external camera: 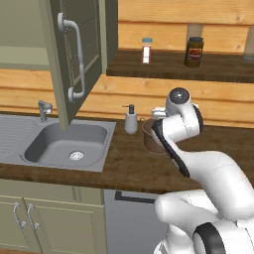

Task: Open the cabinet, pick up the bread from the cabinet and place it in the basket. Then move the basket to the dining counter.

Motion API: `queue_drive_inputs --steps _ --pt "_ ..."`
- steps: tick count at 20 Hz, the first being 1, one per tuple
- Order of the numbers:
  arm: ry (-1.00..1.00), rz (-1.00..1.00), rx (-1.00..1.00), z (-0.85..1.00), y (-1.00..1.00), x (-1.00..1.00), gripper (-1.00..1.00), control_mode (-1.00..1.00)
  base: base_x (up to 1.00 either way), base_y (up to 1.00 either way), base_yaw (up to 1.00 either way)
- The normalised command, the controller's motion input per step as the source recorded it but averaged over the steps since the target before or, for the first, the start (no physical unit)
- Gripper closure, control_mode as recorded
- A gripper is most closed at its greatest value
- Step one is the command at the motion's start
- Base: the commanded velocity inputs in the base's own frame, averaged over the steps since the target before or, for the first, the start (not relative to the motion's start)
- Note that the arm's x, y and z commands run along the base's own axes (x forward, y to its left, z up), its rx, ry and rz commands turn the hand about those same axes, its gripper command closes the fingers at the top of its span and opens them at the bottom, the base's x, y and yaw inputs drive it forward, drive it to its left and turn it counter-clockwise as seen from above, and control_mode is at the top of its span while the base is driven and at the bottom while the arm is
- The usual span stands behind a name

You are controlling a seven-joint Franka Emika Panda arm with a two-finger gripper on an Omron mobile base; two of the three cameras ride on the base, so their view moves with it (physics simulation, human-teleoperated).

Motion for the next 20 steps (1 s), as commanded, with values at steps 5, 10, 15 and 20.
queue_drive_inputs --steps 5,10,15,20 --pt "0.07 0.05 0.00 -0.38 -0.05 1.00 1.00 -1.00 0.00 0.00 0.00" --pt "0.05 0.02 0.00 -0.45 0.00 0.92 1.00 -1.00 0.00 0.00 0.00" --pt "0.07 0.00 0.00 -0.51 -0.01 0.80 1.00 -1.00 0.00 0.00 0.00" --pt "0.07 0.00 0.00 -0.33 -0.04 0.77 1.00 -1.00 0.00 0.00 0.00"
